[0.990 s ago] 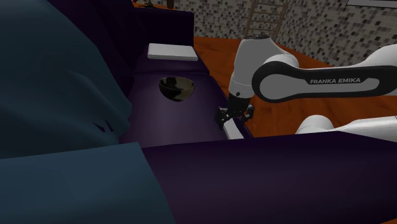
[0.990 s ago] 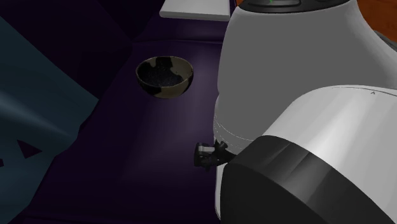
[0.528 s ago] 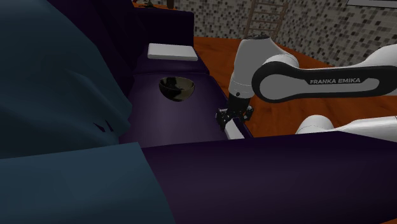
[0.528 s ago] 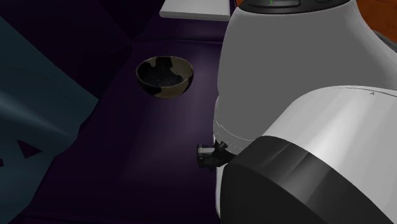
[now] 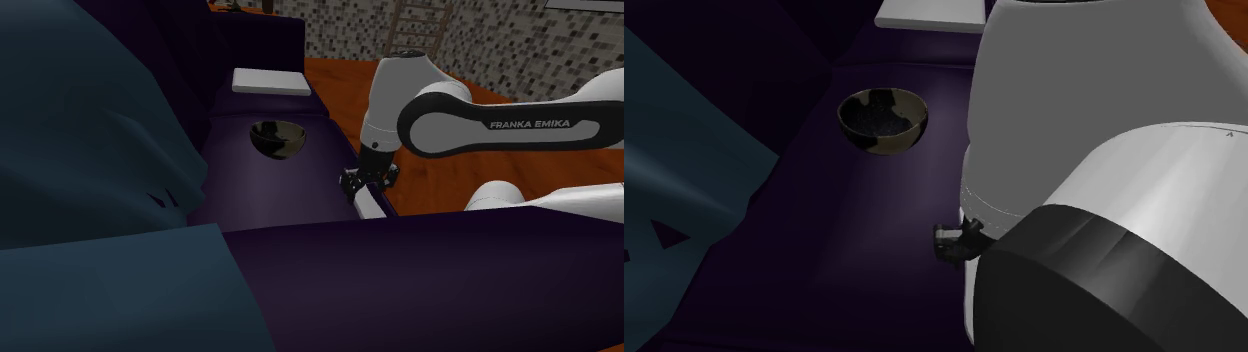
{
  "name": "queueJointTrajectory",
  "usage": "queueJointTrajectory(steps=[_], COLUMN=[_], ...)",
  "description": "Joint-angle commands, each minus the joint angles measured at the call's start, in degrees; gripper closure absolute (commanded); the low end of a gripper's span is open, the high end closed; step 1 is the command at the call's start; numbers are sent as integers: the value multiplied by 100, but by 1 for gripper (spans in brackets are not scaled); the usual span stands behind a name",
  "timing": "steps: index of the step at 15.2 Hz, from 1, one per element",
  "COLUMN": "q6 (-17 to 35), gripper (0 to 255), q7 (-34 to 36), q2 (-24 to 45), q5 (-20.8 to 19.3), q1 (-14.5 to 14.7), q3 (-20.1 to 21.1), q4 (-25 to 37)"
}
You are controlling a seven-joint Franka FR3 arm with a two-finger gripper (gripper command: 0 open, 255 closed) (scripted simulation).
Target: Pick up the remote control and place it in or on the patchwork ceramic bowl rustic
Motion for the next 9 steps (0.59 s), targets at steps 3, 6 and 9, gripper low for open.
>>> queueJointTrajectory(steps=[3, 6, 9], q6=[-292, -521, -743], gripper=[255, 255, 255], q7=[9, 14, 18], q2=[-17, -22, -13], q5=[-67, -120, -170], q1=[-31, -55, -79], q3=[-66, -120, -171], q4=[278, 503, 735])
